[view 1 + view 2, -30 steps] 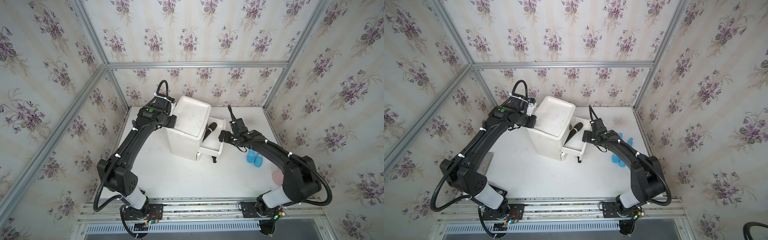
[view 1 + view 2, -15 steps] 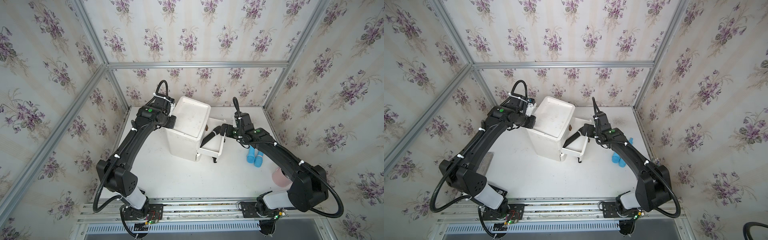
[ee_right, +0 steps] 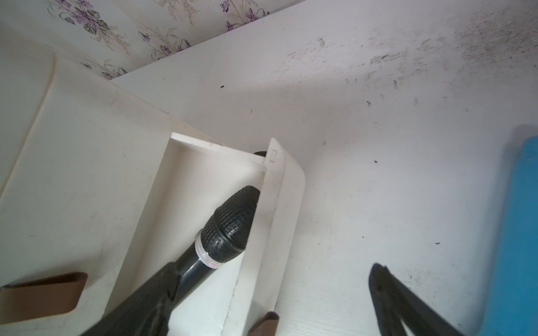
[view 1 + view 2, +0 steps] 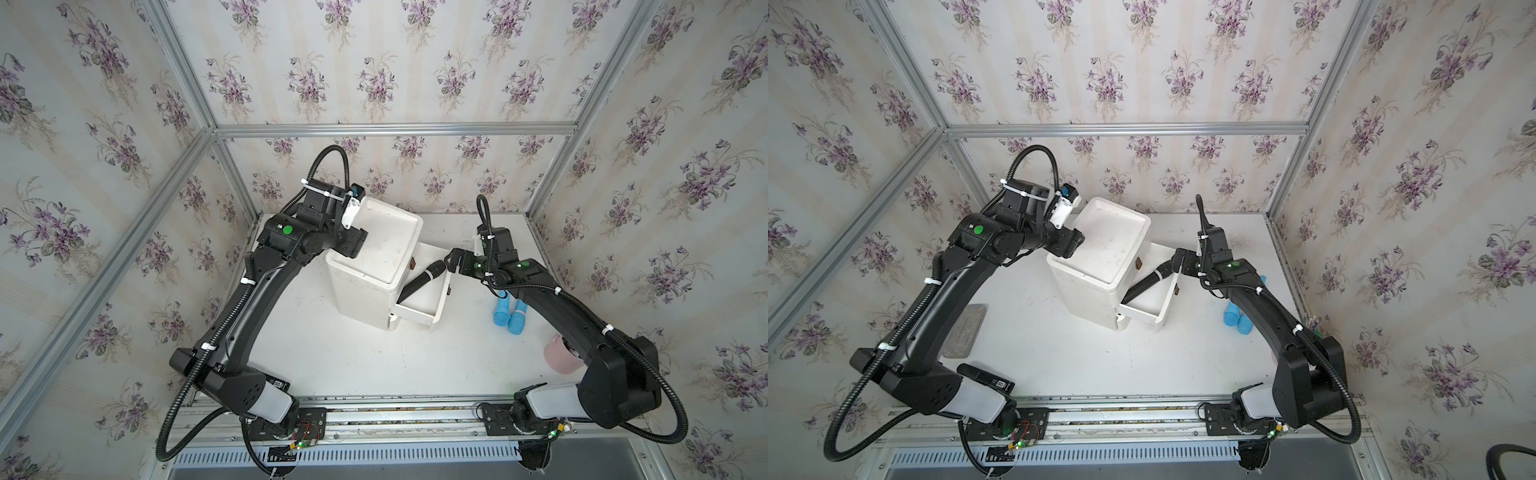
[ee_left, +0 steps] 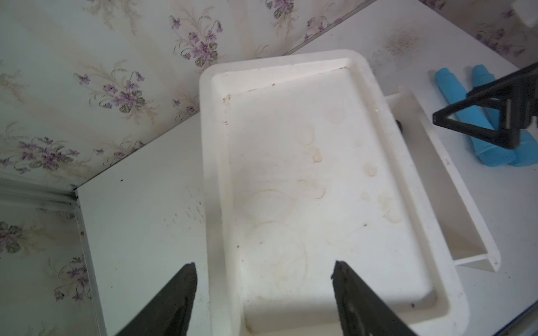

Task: Take the microphone out of the drawer
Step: Pick up the microphone from the drawer.

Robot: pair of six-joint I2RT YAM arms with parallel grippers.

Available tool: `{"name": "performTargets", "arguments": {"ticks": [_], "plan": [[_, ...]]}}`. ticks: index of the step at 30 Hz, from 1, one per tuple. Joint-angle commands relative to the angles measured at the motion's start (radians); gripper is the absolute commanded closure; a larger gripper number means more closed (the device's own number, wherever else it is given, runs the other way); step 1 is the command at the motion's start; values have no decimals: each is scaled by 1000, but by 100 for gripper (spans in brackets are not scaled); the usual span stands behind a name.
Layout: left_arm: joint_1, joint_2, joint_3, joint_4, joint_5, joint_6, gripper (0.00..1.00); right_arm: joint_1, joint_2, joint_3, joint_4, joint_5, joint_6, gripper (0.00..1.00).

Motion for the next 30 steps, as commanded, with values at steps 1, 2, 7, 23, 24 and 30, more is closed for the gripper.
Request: {"name": "performTargets", "arguments": {"ticks": [1,2,7,23,24,30], "plan": [[-79,1,16,-15,36,77,8,-47,-31,-24,18,-40,-30,0],[-106,4,18,-17,50,77,3,-66,-40,-36,20,-49,-34,0],[-249,73,61,-17,161,56,1,-188,-65,-74,6,-107,-83,0],[-395,507,294,-44,34,98,12,-333,-197,-185,4,-200,-126,0],[-394,522,299,-48,39,106,13,-333,-208,-191,2,-197,-128,0],[-389,582,303,-52,-16,114,23,-344,-251,-214,-14,-190,-135,0]]}}
